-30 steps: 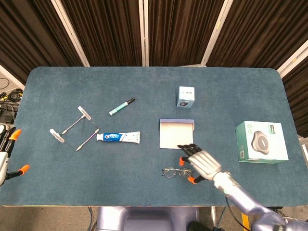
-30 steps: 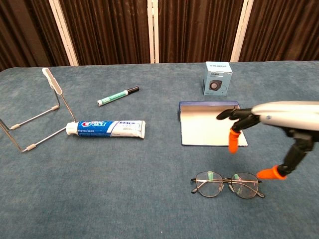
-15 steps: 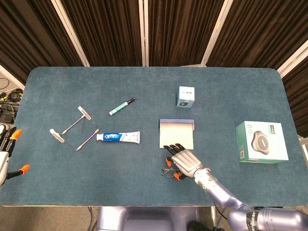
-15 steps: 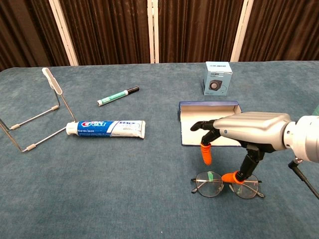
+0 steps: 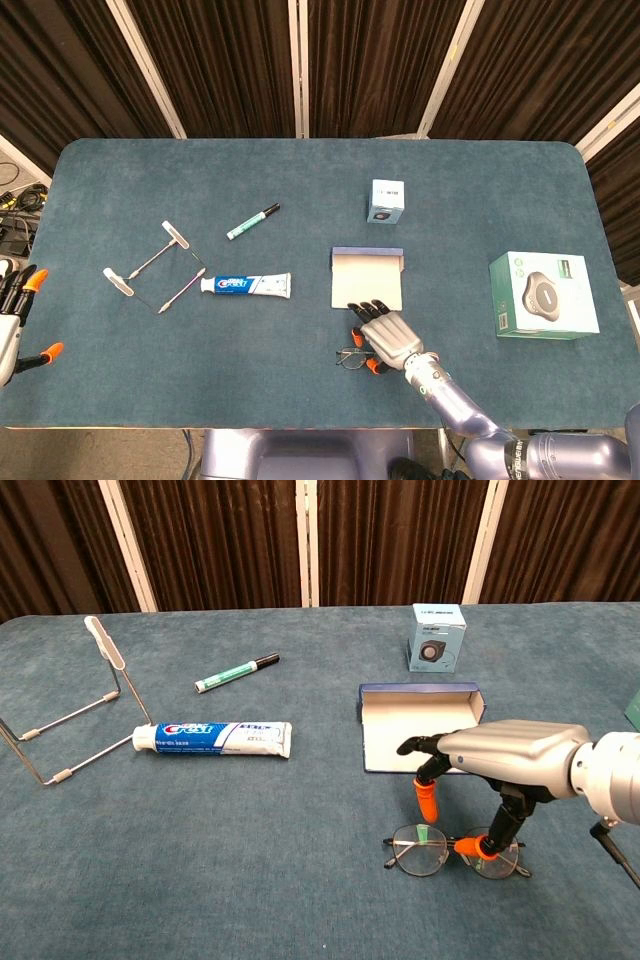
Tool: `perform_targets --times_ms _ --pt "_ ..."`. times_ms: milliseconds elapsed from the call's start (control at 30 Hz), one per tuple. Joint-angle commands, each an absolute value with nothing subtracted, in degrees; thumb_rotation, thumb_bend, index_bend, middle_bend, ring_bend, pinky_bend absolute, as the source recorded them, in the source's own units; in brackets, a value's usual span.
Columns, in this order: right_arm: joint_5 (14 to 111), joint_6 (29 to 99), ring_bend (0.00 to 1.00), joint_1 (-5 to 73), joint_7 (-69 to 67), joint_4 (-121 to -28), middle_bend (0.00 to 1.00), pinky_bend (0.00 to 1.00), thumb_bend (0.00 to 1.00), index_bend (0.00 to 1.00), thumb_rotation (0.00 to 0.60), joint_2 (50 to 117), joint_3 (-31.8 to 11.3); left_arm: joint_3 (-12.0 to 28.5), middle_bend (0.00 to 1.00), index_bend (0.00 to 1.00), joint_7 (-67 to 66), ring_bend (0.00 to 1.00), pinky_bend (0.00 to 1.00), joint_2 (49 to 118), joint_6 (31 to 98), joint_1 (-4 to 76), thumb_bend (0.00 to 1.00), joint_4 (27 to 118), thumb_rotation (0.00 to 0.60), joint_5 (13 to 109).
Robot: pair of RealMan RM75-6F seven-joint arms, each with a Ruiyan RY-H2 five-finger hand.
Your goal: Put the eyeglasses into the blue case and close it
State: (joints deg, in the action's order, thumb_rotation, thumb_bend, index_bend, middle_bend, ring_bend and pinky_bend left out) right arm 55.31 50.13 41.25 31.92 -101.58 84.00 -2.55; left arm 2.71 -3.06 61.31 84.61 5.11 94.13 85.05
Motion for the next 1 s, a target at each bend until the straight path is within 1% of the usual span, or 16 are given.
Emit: perform_targets --times_ms 33,333,1000 --pt "55.02 50.17 0.0 41.39 31.51 -101.27 0.0 0.0 0.24 0.47 0.6 84.29 -2.2 2.7 0.0 0.0 -2.45 0.0 0.0 61.36 84.92 5.1 0.0 93.74 0.6 85.49" --pt "53.96 51.52 0.0 41.87 31.89 -100.58 0.0 0.0 0.25 0.47 0.6 84.87 -1.64 2.57 0.0 0.0 -2.02 0.0 0.0 61.33 85.02 5.03 0.0 93.53 0.6 85.54" --pt "47.51 52.88 0.0 43.77 34.95 -102.62 0.0 0.0 0.25 0.49 0.6 85.28 -0.09 2.52 0.0 0.0 -2.4 0.0 0.0 61.44 84.71 5.2 0.0 93.51 0.6 85.34"
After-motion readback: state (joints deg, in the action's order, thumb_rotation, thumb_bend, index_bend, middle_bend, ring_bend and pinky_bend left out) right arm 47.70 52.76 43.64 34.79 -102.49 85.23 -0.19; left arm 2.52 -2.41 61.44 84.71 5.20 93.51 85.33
